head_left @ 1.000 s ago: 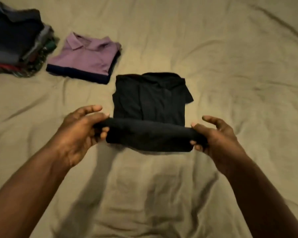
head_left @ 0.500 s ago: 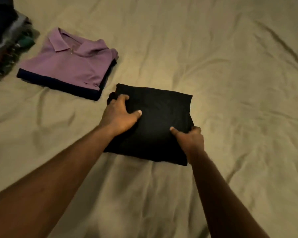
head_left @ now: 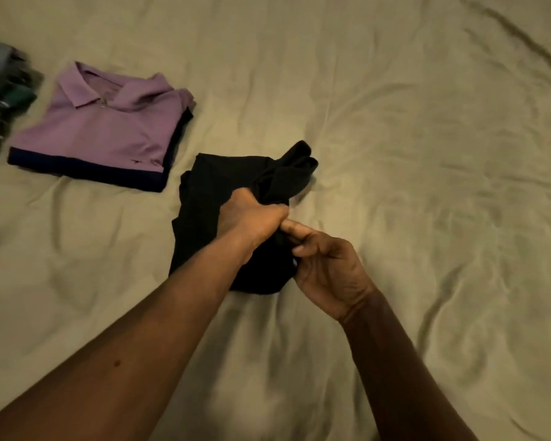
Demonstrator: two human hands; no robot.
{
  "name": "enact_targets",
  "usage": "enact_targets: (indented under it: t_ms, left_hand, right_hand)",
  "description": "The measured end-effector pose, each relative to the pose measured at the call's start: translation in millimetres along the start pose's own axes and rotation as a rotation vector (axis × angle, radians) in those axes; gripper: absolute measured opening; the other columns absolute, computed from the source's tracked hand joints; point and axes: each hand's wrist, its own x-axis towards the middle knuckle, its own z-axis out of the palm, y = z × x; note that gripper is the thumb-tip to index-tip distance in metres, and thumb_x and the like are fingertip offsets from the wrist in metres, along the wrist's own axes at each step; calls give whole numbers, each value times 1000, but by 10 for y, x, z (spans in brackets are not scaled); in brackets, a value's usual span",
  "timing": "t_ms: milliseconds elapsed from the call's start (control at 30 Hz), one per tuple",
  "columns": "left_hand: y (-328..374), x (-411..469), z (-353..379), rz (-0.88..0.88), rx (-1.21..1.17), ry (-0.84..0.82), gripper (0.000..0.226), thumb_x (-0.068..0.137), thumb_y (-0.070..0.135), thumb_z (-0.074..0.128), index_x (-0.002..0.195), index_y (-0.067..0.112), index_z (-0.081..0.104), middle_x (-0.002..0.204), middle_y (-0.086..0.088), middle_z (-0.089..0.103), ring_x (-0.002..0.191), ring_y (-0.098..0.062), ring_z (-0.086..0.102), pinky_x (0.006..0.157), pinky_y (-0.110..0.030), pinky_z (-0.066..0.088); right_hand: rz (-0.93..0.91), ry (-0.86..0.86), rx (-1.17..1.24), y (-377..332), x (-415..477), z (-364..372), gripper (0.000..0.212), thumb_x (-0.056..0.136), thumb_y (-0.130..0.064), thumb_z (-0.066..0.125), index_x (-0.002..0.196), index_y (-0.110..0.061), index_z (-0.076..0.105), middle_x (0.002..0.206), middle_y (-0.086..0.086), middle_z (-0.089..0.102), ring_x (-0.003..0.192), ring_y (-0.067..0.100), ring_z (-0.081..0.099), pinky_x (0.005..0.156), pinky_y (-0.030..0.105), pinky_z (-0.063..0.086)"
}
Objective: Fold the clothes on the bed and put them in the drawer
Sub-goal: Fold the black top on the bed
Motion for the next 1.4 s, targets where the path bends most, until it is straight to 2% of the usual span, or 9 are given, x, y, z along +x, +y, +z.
enact_targets:
  t_ms: [233, 400, 533, 733, 867, 967, 1100, 1267, 1400]
  left_hand:
    - [222, -493, -175, 140, -98, 36, 17, 88, 20, 77, 100, 30, 70, 102, 7, 74, 98, -15, 70, 95, -34, 56]
    - [361, -1317, -656, 127, -586, -140, 21, 88, -1, 69, 106, 8, 75, 101, -7, 80, 94, -21, 77, 85, -32, 62]
    - [-147, -1347, -759, -136, -813, -278, 35, 87, 10, 63, 120, 3, 72, 115, -14, 76, 105, -31, 74, 84, -41, 62]
    - [-1294, -825, -269, -215, -255, 81, 31, 94, 13, 71, 124, 18, 63, 124, -6, 71, 113, -27, 68, 96, -36, 52]
    - [-1358, -834, -165, 55, 238, 464, 66, 88, 38, 77, 144, 28, 42, 141, -5, 52, 130, -28, 52, 106, -45, 46]
    - [-1193, -721, -193, 124, 298, 443, 70, 89, 40, 74, 148, 28, 38, 144, -4, 51, 133, -27, 49, 107, -46, 45]
    - [-1015, -433, -331, 36, 318, 242, 26, 90, 29, 75, 115, 25, 68, 97, 1, 75, 99, -22, 72, 95, -39, 57]
    - [-819, -639, -326, 302, -33, 129, 10, 94, 17, 70, 92, 26, 69, 79, 1, 73, 69, -15, 72, 75, -36, 62]
    - [-1065, -1010, -186, 281, 266, -292, 24, 79, 41, 85, 85, 27, 65, 75, 7, 69, 66, -7, 66, 67, -33, 56]
  right_hand:
    - [-112, 418, 111, 240, -523, -389, 52, 86, -21, 61, 137, -26, 56, 140, 9, 62, 123, 27, 64, 107, 43, 43]
    - [-195, 426, -169, 271, -996, -458, 71, 80, -55, 75, 142, -45, 43, 137, -4, 65, 127, 17, 62, 102, 40, 47]
    - [-345, 345, -275, 101, -1201, -511, 66, 90, -47, 69, 149, -39, 42, 144, -16, 58, 132, 7, 56, 107, 36, 46]
    - [-65, 634, -943, 272, -890, -791, 54, 83, -48, 79, 128, -25, 61, 121, -2, 69, 111, 23, 67, 97, 46, 56]
    - [-294, 833, -1210, 336, -832, -706, 66, 87, -47, 73, 142, -27, 44, 133, 3, 49, 121, 25, 55, 97, 47, 52]
    - [-261, 789, -1335, 292, -797, -594, 65, 88, -56, 68, 143, -31, 43, 129, 0, 54, 118, 23, 56, 93, 43, 52]
    - [-43, 637, -1663, 78, -704, -412, 30, 97, -46, 61, 120, -26, 62, 110, 0, 68, 104, 24, 64, 77, 30, 41]
    - [-109, 786, -912, -158, -504, -366, 22, 88, -35, 73, 78, -16, 67, 76, 5, 72, 63, 17, 70, 63, 31, 54]
    - [220, 732, -223, 11, -468, -339, 15, 93, -18, 68, 104, -8, 65, 86, 14, 68, 44, 13, 62, 41, 21, 47]
